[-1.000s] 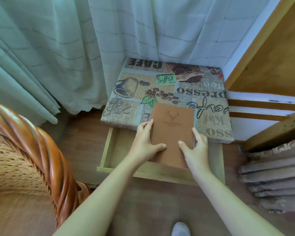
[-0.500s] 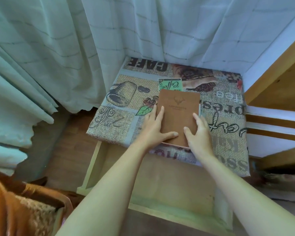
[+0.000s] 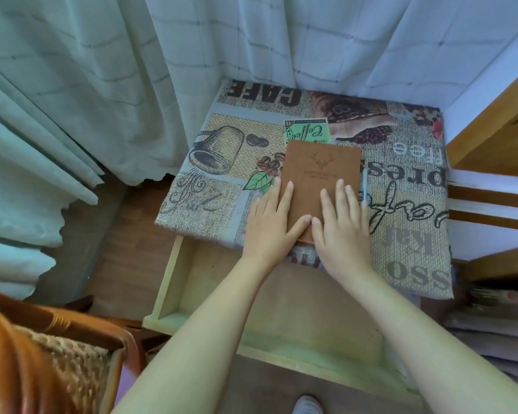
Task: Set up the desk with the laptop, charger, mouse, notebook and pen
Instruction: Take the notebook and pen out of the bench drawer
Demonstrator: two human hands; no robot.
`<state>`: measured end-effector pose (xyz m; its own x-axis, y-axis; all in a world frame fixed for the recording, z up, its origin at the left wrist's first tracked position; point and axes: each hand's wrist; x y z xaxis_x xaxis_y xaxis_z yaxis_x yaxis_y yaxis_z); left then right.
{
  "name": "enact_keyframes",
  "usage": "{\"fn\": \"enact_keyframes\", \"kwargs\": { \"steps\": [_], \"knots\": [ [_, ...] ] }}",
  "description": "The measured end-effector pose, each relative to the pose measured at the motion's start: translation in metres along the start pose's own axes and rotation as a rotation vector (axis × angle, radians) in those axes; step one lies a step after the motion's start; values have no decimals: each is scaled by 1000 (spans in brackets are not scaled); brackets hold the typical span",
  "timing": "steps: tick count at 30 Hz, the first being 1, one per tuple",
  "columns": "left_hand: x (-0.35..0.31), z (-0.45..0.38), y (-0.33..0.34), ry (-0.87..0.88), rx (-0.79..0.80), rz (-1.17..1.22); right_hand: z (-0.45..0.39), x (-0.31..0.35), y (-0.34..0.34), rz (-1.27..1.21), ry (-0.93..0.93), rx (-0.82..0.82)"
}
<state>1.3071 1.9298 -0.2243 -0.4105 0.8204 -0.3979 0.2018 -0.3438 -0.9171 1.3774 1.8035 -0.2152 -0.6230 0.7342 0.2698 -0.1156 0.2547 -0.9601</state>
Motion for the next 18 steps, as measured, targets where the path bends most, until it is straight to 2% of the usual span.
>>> {"fn": "enact_keyframes", "kwargs": {
  "steps": [3, 8, 12, 15, 18],
  "knots": [
    [7, 24, 4, 43, -49, 22, 14, 17, 6, 28, -87, 62],
    [21, 76, 10, 103, -81, -46, 29, 29, 18, 114, -74, 99],
    [26, 127, 19, 87, -98, -154, 31, 29, 24, 147, -60, 72],
    [35, 154, 30, 41, -73, -107, 33, 32, 26, 125, -44, 31],
    [46, 166, 40, 71, -25, -65, 36, 34, 30, 100, -35, 1]
  ]
}}
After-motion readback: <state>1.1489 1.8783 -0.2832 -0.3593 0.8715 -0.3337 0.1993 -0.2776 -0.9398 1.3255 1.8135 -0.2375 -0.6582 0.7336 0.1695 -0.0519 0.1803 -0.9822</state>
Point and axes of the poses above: each hand's wrist, its own z-axis away from the middle knuckle, its own y-axis out of the palm, x = y × z, and after that the axes turned 3 degrees about -z, right-handed
